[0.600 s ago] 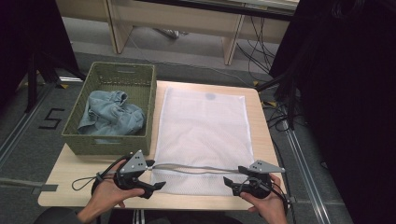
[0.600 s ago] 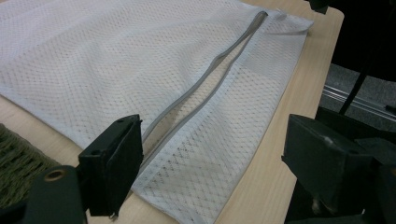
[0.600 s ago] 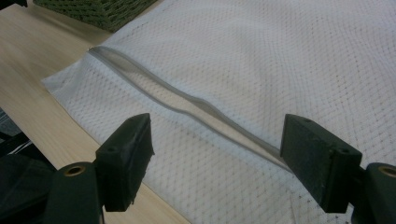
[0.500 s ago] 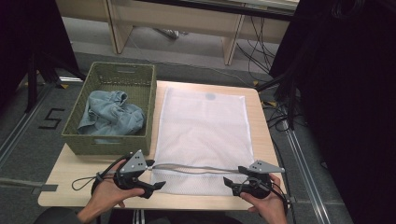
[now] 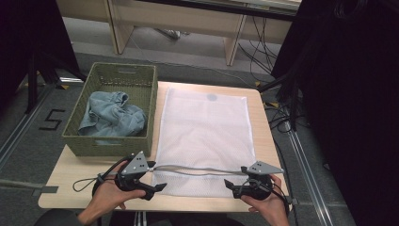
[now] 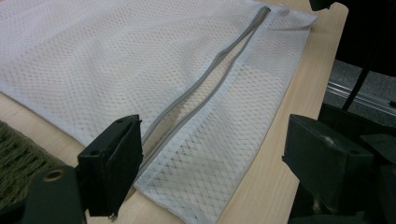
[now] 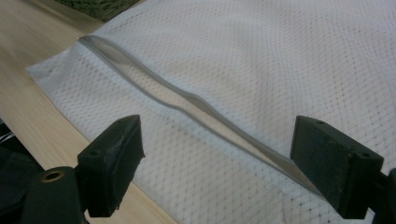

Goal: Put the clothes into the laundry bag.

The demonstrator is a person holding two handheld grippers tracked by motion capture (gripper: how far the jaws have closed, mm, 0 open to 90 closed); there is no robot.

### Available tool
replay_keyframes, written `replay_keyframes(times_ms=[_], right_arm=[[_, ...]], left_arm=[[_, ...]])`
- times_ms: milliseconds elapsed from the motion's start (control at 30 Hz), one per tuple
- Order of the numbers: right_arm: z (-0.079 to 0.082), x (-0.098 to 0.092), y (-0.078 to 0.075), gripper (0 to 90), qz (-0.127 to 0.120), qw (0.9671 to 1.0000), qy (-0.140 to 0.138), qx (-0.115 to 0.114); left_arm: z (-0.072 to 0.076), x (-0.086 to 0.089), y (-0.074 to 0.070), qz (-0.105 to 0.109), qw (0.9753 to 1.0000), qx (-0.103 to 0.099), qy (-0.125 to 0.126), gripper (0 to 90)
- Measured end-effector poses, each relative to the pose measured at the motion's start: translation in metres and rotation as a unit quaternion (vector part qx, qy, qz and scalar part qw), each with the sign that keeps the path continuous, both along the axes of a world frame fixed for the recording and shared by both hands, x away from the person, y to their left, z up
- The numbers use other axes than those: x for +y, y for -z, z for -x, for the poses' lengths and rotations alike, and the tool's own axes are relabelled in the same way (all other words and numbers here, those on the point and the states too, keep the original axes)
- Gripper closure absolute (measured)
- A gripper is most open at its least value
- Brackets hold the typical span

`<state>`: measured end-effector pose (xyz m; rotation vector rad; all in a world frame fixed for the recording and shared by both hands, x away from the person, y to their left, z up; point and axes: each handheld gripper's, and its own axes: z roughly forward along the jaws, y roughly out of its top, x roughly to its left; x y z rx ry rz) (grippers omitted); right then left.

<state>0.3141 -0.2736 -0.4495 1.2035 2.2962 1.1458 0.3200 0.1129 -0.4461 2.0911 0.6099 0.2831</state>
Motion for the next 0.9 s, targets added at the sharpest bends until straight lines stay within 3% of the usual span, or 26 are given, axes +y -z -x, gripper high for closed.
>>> replay_keyframes(times_ms=[100, 167, 200, 267, 300, 400, 433, 500, 533, 600, 800, 867, 900], right_arm=[[-0.005, 0.0, 0.002, 17.0, 0.017, 0.9998, -0.006, -0.008], [-0.008, 0.0, 0.002, 17.2, 0.032, 0.9993, -0.012, -0.013], [-0.01, 0.004, 0.005, 17.4, 0.029, 0.9995, -0.003, -0.011], [-0.017, 0.005, 0.008, 17.4, 0.053, 0.9983, -0.017, -0.018], [-0.018, 0.006, 0.008, 17.6, 0.057, 0.9982, -0.017, -0.01], [-0.024, 0.011, 0.011, 17.6, 0.089, 0.9953, -0.028, -0.027], [-0.025, 0.014, 0.013, 17.3, 0.099, 0.9944, -0.033, -0.014], [-0.027, 0.014, 0.013, 17.3, 0.103, 0.9937, -0.038, -0.022], [-0.031, 0.017, 0.015, 17.3, 0.114, 0.9927, -0.038, -0.013], [-0.033, 0.018, 0.016, 17.4, 0.117, 0.9922, -0.041, -0.013], [-0.049, 0.031, 0.025, 20.9, 0.15, 0.9867, -0.062, -0.014], [-0.057, 0.039, 0.029, 21.9, 0.166, 0.9833, -0.075, -0.013], [-0.057, 0.039, 0.029, 21.9, 0.166, 0.9833, -0.075, -0.013]], left_arm=[[0.0, 0.0, 0.001, 0.003, 0.9999, 0.005, -0.009, 18.6], [-0.002, 0.002, 0.001, 0.001, 1.0, -0.004, -0.006, 18.6], [-0.002, 0.003, 0.001, -0.003, 1.0, 0.002, -0.007, 18.6], [-0.003, 0.004, 0.0, -0.005, 0.9999, 0.002, -0.012, 18.6], [-0.005, 0.005, 0.0, -0.006, 0.9999, -0.004, -0.007, 18.6], [-0.006, 0.006, 0.002, -0.007, 0.9999, 0.006, -0.014, 18.6], [-0.008, 0.007, 0.002, -0.016, 0.9998, -0.002, -0.009, 18.6], [-0.008, 0.006, 0.003, -0.007, 0.9998, 0.013, -0.014, 18.6], [-0.008, 0.006, 0.003, -0.008, 0.9998, 0.004, -0.015, 18.6], [-0.007, 0.006, 0.004, -0.008, 0.9998, 0.006, -0.016, 18.6], [-0.009, 0.008, 0.003, -0.021, 0.9997, 0.006, -0.014, 18.6], [-0.009, 0.008, 0.004, -0.023, 0.9996, 0.005, -0.016, 18.9], [-0.009, 0.008, 0.004, -0.021, 0.9996, 0.008, -0.018, 18.9]])
